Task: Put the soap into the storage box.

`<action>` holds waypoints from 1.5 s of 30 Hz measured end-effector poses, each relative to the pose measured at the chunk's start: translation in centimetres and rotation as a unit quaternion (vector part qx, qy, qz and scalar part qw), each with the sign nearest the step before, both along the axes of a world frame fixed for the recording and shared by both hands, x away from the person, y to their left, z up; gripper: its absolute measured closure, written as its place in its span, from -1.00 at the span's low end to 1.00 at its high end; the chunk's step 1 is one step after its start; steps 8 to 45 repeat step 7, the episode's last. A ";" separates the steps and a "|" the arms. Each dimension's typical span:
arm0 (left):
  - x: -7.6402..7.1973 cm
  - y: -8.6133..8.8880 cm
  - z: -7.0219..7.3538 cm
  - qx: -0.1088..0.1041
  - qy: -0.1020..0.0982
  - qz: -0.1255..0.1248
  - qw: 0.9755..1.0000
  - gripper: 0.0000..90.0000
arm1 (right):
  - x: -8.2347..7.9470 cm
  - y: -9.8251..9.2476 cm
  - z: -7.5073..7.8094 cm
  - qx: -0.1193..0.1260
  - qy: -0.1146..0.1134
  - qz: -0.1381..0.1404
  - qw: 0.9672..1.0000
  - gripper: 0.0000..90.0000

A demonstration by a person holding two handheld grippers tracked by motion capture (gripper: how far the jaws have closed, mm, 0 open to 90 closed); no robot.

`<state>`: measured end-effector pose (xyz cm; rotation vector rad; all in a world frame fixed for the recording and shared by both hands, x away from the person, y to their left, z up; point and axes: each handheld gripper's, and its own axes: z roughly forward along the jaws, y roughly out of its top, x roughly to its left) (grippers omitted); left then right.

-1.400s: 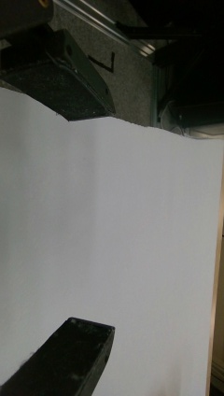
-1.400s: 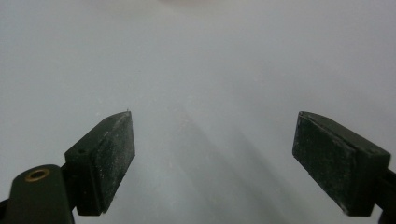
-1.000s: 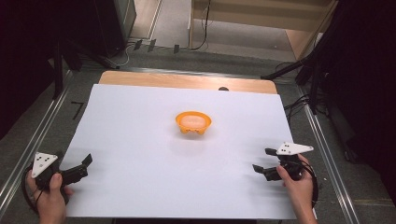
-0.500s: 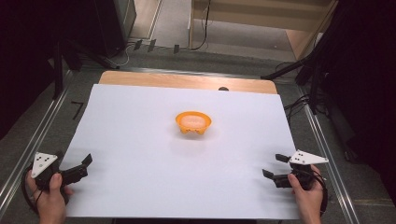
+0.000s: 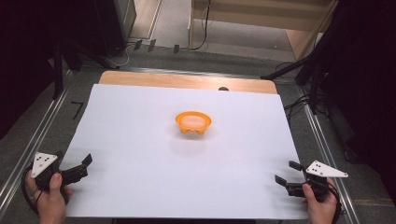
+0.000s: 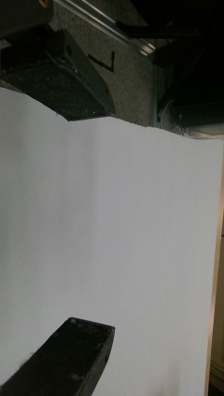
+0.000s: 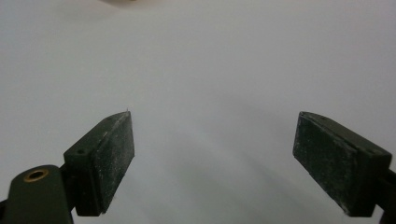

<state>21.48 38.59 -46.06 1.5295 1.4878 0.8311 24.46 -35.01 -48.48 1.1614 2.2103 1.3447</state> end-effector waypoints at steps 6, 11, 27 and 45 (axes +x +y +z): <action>0.1 0.0 0.0 0.000 0.002 0.000 1.000 -1.00 | -0.3 -0.6 0.1 0.017 0.000 -0.005 1.000 -0.72; 0.0 0.0 0.0 0.000 0.003 0.000 1.000 -1.00 | -0.3 -0.6 0.2 0.020 -0.004 -0.004 1.000 -0.72; 0.0 0.0 0.0 0.000 0.003 0.000 1.000 -1.00 | -0.3 -0.6 0.2 0.020 -0.004 -0.004 1.000 -0.72; 0.0 0.0 0.0 0.000 0.003 0.000 1.000 -1.00 | -0.3 -0.6 0.2 0.020 -0.004 -0.004 1.000 -0.72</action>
